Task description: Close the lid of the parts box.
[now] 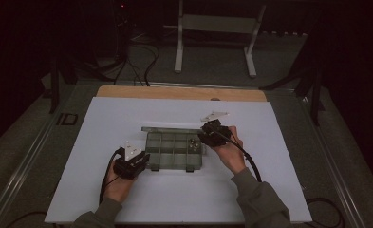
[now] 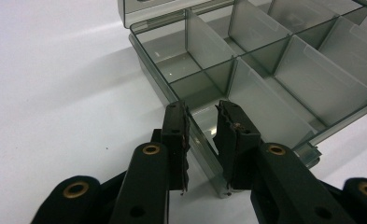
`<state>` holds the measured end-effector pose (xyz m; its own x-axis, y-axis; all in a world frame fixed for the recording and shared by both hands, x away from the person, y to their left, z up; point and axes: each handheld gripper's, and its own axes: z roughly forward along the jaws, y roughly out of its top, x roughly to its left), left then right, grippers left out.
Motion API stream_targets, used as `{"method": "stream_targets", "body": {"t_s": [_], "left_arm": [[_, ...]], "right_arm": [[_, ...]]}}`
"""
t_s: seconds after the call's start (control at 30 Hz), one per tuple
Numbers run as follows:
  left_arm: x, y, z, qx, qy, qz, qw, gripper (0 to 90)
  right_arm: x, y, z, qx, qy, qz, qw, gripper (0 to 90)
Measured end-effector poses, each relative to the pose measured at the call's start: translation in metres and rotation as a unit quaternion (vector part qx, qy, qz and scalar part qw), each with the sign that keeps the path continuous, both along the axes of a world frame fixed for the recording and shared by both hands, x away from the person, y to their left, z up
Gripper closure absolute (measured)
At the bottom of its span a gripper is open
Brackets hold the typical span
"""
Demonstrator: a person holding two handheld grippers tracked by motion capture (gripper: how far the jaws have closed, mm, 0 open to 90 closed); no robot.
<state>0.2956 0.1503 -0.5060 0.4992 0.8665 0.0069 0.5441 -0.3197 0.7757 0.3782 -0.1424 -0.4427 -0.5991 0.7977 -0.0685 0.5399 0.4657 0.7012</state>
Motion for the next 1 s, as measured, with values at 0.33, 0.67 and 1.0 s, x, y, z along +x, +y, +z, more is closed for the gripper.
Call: {"method": "stream_targets", "body": {"t_s": [0.33, 0.67, 1.0], "left_arm": [[0.0, 0.0, 0.0, 0.0, 0.0, -0.001, 1.0, 74.6], [0.0, 0.001, 0.0, 0.0, -0.001, -0.002, 1.0, 74.2], [0.0, 0.0, 0.0, -0.001, 0.0, -0.01, 1.0, 68.2]], "right_arm": [[-0.002, -0.002, -0.002, 0.006, -0.004, 0.003, 1.0, 71.3], [-0.006, -0.007, -0.001, 0.023, -0.008, 0.009, 0.9997, 67.6], [-0.026, -0.021, -0.001, 0.053, -0.016, 0.014, 0.9984, 51.8]]}}
